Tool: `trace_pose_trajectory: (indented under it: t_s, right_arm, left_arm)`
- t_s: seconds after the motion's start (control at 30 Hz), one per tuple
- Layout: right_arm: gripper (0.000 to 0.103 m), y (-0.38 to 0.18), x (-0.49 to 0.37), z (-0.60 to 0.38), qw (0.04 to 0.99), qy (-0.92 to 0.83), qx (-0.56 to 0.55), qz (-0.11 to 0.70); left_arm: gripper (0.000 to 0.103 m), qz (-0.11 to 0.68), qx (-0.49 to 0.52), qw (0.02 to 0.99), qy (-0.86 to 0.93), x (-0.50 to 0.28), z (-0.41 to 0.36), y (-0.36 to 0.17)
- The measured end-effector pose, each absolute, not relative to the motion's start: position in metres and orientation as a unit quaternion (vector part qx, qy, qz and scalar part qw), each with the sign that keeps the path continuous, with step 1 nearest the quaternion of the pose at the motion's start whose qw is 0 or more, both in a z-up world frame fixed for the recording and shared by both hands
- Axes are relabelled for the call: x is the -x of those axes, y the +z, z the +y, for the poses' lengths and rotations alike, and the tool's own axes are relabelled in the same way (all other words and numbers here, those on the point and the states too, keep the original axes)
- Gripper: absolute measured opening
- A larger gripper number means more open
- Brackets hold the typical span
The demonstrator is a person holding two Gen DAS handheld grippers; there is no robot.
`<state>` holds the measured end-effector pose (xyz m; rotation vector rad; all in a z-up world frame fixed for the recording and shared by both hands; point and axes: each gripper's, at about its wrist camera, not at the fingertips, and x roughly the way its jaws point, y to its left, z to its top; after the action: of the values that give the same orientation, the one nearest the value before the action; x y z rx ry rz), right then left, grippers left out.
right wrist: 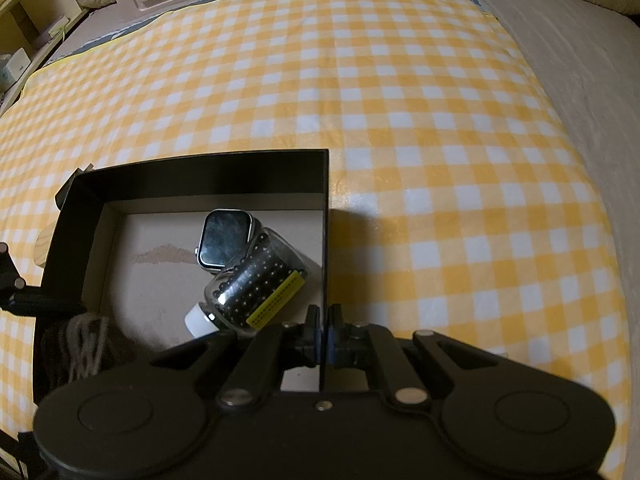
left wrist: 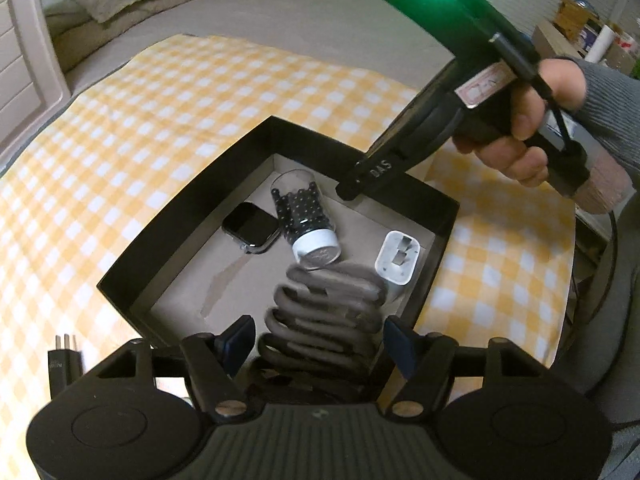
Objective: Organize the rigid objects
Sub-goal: 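Carry the coiled organizer into the black box and open the left gripper, then withdraw the left gripper and move it toward the oval wooden block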
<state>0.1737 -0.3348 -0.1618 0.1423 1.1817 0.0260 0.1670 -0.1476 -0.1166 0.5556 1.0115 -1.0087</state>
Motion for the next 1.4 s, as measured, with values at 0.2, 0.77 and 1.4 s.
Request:
trace_pose_trajectory:
  t_s: [0.2, 0.77, 1.4]
  right_arm:
    - [0.005, -0.162, -0.174, -0.334, 0.828, 0.012, -0.065, 0.557]
    - [0.005, -0.161, -0.174, -0.333, 0.828, 0.012, -0.066, 0.557]
    - [0.004, -0.165, -0.174, -0.331, 0.825, 0.013, -0.061, 0.562]
  left_arm:
    - [0.084, 0.475, -0.222, 0.725, -0.447, -0.176, -0.141, -0.116]
    - [0.084, 0.469, -0.178, 0.765, -0.404, -0.166, -0.136, -0.083]
    - [0.102, 0.437, -0.146, 0.832, -0.309, -0.129, -0.121, -0.053]
